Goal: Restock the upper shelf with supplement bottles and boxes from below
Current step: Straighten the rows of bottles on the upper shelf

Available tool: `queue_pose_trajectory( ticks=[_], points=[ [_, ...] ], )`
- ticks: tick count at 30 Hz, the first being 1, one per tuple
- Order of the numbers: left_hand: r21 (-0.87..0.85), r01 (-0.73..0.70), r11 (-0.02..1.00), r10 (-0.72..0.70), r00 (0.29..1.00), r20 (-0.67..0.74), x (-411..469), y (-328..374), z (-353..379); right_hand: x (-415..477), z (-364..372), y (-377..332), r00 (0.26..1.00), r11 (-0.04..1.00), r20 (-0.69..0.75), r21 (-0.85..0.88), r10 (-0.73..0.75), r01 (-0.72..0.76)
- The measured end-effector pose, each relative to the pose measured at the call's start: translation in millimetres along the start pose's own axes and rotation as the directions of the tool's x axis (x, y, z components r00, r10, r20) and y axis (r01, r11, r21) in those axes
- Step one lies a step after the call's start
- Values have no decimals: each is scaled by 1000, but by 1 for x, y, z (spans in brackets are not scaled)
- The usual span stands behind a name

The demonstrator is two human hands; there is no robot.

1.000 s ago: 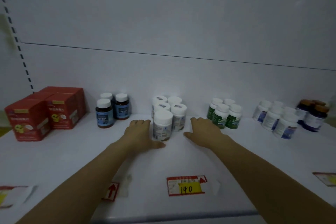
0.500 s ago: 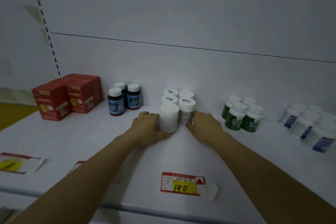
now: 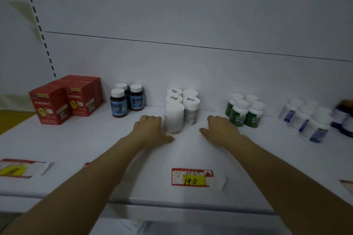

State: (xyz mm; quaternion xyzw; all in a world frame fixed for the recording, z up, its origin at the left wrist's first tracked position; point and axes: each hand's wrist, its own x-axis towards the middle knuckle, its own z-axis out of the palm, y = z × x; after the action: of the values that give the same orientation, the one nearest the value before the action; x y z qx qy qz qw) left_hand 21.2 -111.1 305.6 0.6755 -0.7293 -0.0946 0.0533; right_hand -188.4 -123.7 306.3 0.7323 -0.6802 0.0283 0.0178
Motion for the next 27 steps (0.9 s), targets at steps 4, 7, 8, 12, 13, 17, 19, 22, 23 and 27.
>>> queue_pose_trajectory(
  ticks=[4,7,8,12,13,17,19,22,23,27],
  points=[
    [67,-48,997,41,994,106,-19,2,-8,-31,-11,15,999,999,14,-10,51,-51],
    [58,-113,992,102,981,164,-34,11,-15,-56,-16,30,995,995,11,10,103,-103],
    [43,-131,990,123,978,166,-38,16,-17,-64,-17,36,992,992,13,9,124,-124],
    [11,-226,974,221,963,155,-45,51,-18,-87,-20,66,979,980,29,-17,201,-200],
    [-5,-237,971,235,960,153,-45,63,-16,-90,-21,74,976,977,33,-18,214,-214],
    [11,-286,958,284,955,85,-36,105,-3,-95,-22,115,966,966,31,-13,257,-256],
    [27,-286,958,283,956,72,-25,122,5,-93,-21,139,963,963,21,-17,269,-269],
    [51,-244,968,241,968,70,-4,144,16,-80,-19,172,967,967,16,-21,254,-254],
    [56,-225,973,221,973,66,3,152,19,-74,-19,180,971,971,20,-22,239,-238],
    [36,-139,990,139,990,6,33,180,30,-40,-12,200,990,990,15,1,140,-140]
  ],
)
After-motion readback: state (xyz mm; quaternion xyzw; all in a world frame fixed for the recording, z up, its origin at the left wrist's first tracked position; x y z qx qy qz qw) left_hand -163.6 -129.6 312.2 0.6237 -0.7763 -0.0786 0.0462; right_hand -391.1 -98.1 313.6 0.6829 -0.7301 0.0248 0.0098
